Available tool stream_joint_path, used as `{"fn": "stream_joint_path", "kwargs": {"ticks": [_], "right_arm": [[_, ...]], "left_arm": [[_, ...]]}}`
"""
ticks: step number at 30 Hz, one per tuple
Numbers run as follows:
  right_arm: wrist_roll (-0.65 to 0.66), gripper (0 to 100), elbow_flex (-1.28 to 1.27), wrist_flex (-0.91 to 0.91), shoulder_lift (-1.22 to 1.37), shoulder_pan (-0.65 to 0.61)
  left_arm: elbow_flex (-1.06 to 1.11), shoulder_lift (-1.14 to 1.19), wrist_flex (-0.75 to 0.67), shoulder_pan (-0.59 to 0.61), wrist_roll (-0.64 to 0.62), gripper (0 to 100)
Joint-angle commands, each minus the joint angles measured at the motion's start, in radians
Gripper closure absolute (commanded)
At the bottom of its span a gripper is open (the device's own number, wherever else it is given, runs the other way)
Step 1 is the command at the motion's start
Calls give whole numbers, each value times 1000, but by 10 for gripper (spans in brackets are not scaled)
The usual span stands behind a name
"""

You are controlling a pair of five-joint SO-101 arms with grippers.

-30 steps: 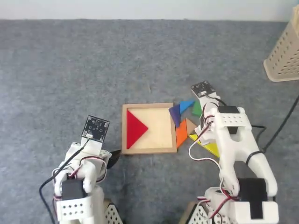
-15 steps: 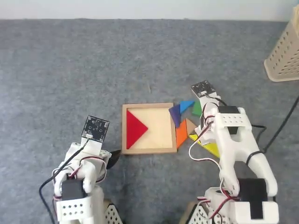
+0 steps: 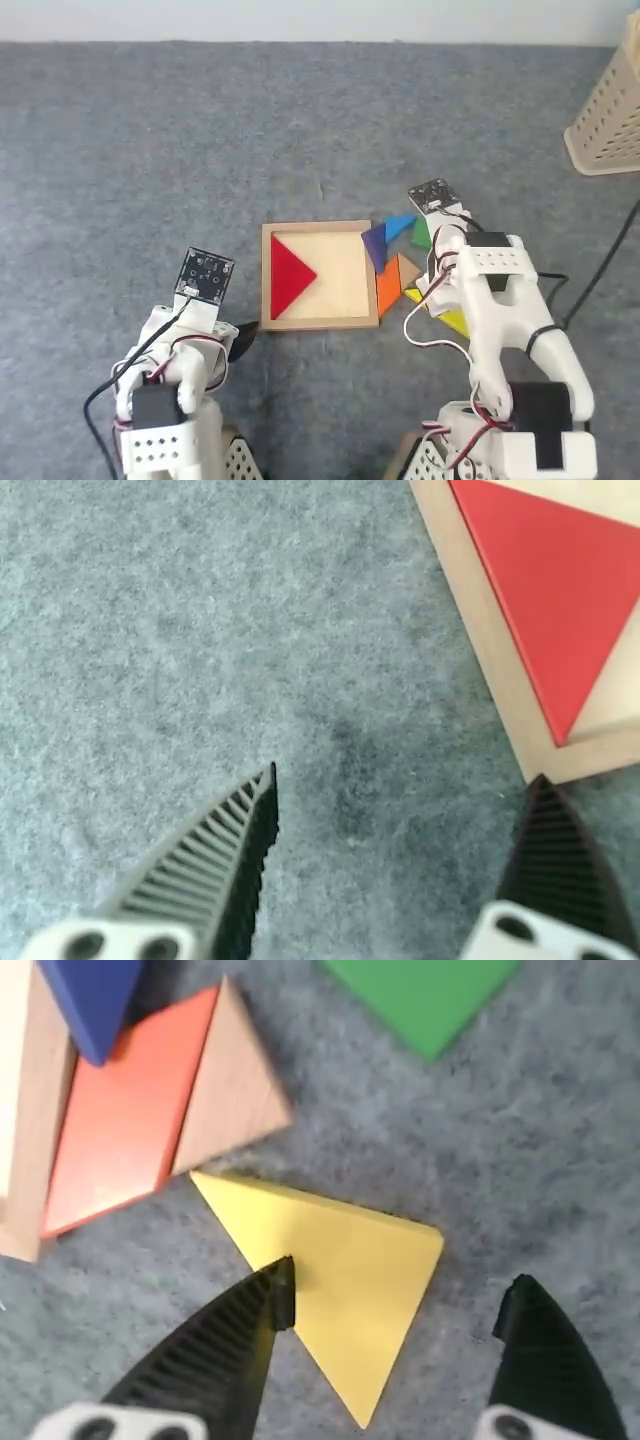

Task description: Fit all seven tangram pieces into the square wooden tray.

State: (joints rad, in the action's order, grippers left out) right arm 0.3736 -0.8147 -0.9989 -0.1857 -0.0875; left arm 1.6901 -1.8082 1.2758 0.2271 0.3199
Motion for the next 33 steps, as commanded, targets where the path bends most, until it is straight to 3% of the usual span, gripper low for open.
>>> {"fn": "stream_joint_path", "kwargs": {"ticks": [1, 7, 12, 28, 33], "right_arm": [[-5, 680, 5, 10, -48, 2], [11, 680, 9, -54, -59, 2], [141, 679, 11, -133, -62, 2], [554, 676, 66, -130, -59, 7], [588, 676, 61, -113, -50, 1]], "left_arm": [[-5, -14, 0, -5, 5, 647], [-5, -14, 0, -5, 5, 647], [-5, -14, 0, -5, 5, 647], [-5, -14, 0, -5, 5, 647], [-5, -14, 0, -5, 5, 647]]}}
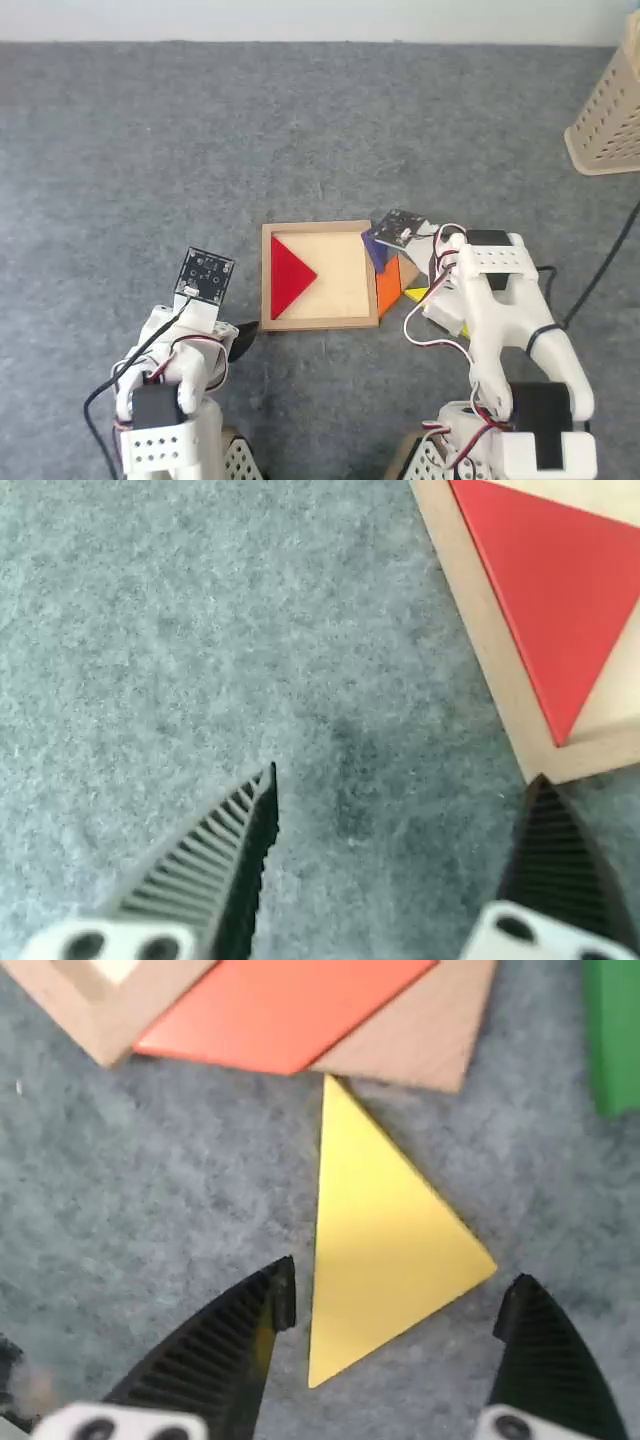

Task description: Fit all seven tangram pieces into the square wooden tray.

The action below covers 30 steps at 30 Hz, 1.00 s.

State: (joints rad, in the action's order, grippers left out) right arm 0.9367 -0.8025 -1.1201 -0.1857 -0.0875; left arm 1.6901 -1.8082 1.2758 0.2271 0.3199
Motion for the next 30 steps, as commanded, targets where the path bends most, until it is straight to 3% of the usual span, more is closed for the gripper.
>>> {"fn": "stream_joint_path", "kwargs": {"ticks": [1, 10, 18, 27, 30], "right_arm": [[23, 676, 49, 15, -50, 1], [21, 676, 5, 15, -48, 2], [17, 677, -160, 196, -51, 5], [-101, 682, -153, 206, -61, 2], [-175, 741, -123, 211, -61, 8]], "left_arm": [[-5, -14, 0, -5, 5, 647], [-5, -14, 0, -5, 5, 647], [-5, -14, 0, -5, 5, 647], [-5, -14, 0, -5, 5, 647], [-5, -14, 0, -5, 5, 647]]}}
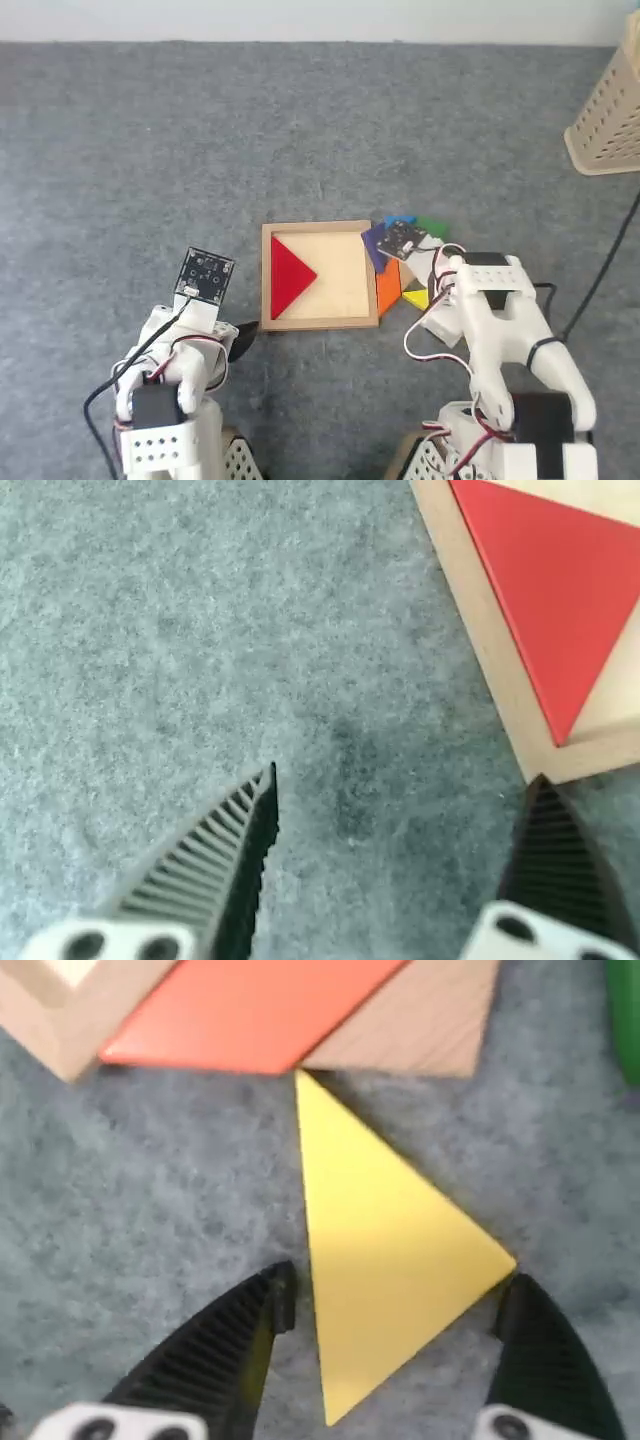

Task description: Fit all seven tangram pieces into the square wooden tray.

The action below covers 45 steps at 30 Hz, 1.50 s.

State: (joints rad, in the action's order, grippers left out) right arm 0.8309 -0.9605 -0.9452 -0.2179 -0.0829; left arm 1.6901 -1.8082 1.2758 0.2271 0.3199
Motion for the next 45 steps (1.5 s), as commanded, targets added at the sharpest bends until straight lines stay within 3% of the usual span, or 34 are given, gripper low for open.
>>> {"fn": "stream_joint_path", "kwargs": {"ticks": [1, 4, 17, 21, 24, 31, 45], "right_arm": [[-94, 763, 49, 31, -28, 5], [-143, 789, 75, 28, -28, 4], [-143, 785, 86, -8, -30, -1], [-140, 679, 121, -10, -28, -2], [-74, 619, 163, -54, -28, -4], [43, 619, 201, -79, -16, -4], [107, 619, 126, -33, -8, -44]], "left_arm": [[-5, -14, 0, -5, 5, 647], [-5, -14, 0, -5, 5, 647], [-5, -14, 0, -5, 5, 647], [-5, -14, 0, -5, 5, 647], [-5, -14, 0, -5, 5, 647], [-5, -14, 0, -5, 5, 647], [-5, -14, 0, -5, 5, 647]]}}
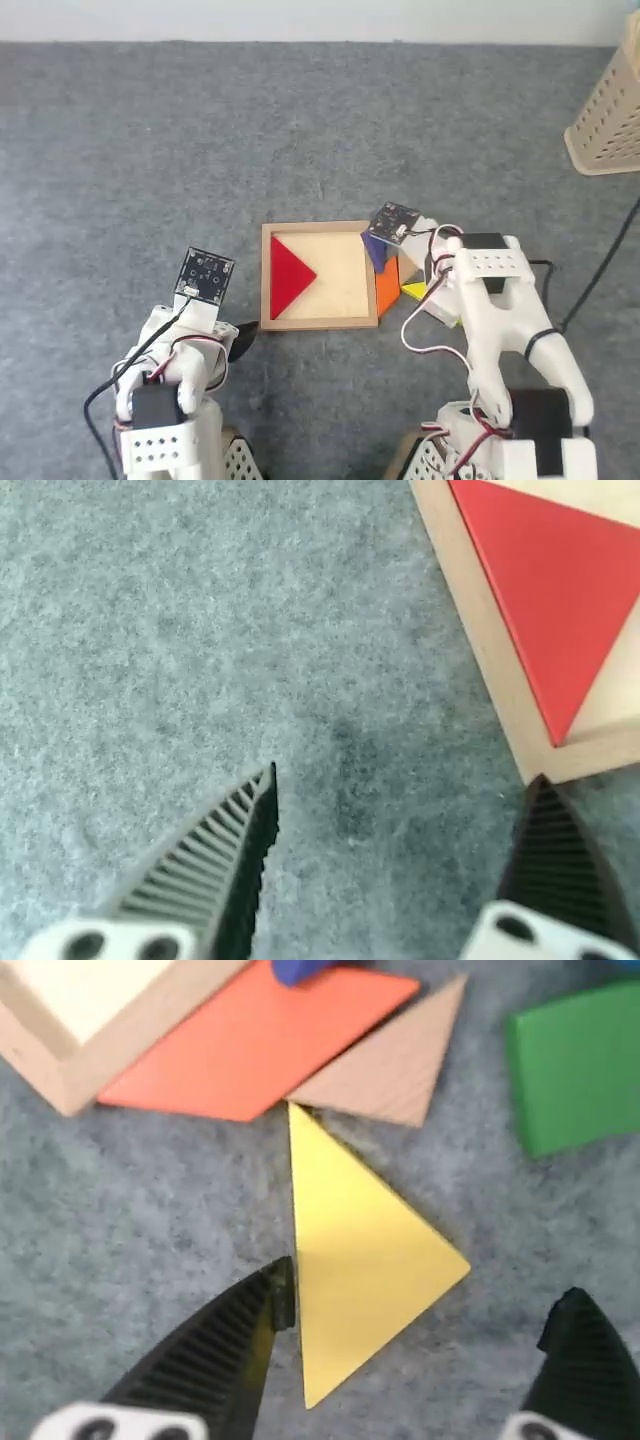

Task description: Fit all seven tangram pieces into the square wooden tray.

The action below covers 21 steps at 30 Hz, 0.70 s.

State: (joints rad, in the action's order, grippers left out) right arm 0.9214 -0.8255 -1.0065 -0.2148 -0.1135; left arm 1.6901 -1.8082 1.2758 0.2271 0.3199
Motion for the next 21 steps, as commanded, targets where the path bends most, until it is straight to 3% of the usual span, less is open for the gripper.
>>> {"fn": "stream_joint_path", "kwargs": {"ticks": [1, 14, 21], "right_arm": [[20, 619, -14, 39, 1, -15], [14, 624, 23, 68, 120, 54], [14, 787, 17, 59, 122, 67]], "left_arm": [[-5, -14, 0, -5, 5, 647], [-5, -14, 0, -5, 5, 647], [-5, -14, 0, -5, 5, 647]]}}
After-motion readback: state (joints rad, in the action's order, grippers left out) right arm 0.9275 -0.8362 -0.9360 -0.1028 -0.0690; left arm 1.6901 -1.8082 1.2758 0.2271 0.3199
